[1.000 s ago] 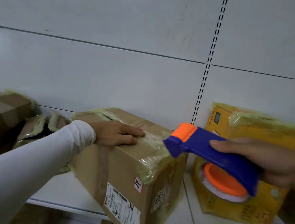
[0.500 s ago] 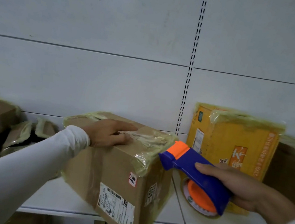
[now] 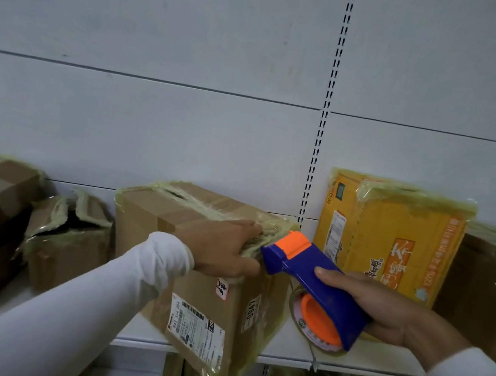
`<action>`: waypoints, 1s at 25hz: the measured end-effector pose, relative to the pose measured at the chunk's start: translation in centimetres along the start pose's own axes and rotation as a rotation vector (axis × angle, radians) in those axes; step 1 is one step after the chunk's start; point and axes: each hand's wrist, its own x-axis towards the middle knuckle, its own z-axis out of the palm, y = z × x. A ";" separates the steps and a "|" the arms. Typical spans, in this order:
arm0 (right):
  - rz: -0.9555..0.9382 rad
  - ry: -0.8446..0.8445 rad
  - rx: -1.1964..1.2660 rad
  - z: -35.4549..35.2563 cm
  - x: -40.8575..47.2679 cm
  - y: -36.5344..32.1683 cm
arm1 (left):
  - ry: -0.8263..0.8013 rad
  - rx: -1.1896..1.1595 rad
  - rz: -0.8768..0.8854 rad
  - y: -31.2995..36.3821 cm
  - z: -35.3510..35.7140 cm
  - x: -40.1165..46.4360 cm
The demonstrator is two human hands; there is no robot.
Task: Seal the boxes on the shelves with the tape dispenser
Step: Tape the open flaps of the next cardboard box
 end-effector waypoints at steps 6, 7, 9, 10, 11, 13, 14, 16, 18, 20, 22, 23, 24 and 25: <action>-0.063 -0.062 -0.123 -3.9 -3.1 0.0 | -0.035 -0.063 -0.121 0.6 -0.5 -0.1; -0.047 -0.068 -0.141 -4.7 -3.7 0.4 | -0.050 -0.065 -0.128 0.7 -0.6 -0.1; -0.002 -0.077 -0.149 -5.2 -4.0 1.1 | -0.082 -0.063 -0.142 1.0 -0.7 0.4; 0.007 -0.082 -0.169 -4.9 -3.8 1.2 | -0.090 -0.063 -0.150 1.2 -0.7 0.7; 0.014 -0.081 -0.202 -4.3 -3.5 1.1 | -0.089 -0.063 -0.163 1.4 -0.7 0.9; 0.035 -0.052 -0.275 -3.0 -2.3 0.5 | -0.057 -0.059 -0.185 1.7 -0.4 1.0; 0.050 -0.033 -0.321 -2.6 -1.6 0.0 | -0.041 -0.056 -0.188 1.7 -0.2 0.9; 0.050 0.026 -0.458 -2.0 -0.2 -1.3 | -0.043 -0.072 -0.184 1.5 -0.1 0.9; -0.010 0.122 -0.691 -2.0 1.2 -2.0 | -0.053 -0.084 -0.171 1.5 -0.1 0.8; -0.043 0.248 -1.081 -2.3 1.5 -1.1 | -0.043 -0.106 -0.169 1.5 -0.6 0.2; 0.028 0.303 -1.243 -3.3 1.0 2.3 | -0.056 -0.085 -0.171 1.3 -0.7 -0.5; 0.058 0.291 -1.149 -4.0 0.7 4.1 | -0.071 -0.055 -0.156 1.1 -1.0 -0.6; 0.054 0.253 -1.041 -4.8 0.3 5.1 | -0.074 -0.067 -0.153 0.9 -1.1 -0.8; 0.021 0.207 -0.943 -5.4 -0.3 5.6 | -0.084 -0.096 -0.153 0.8 -1.2 -0.7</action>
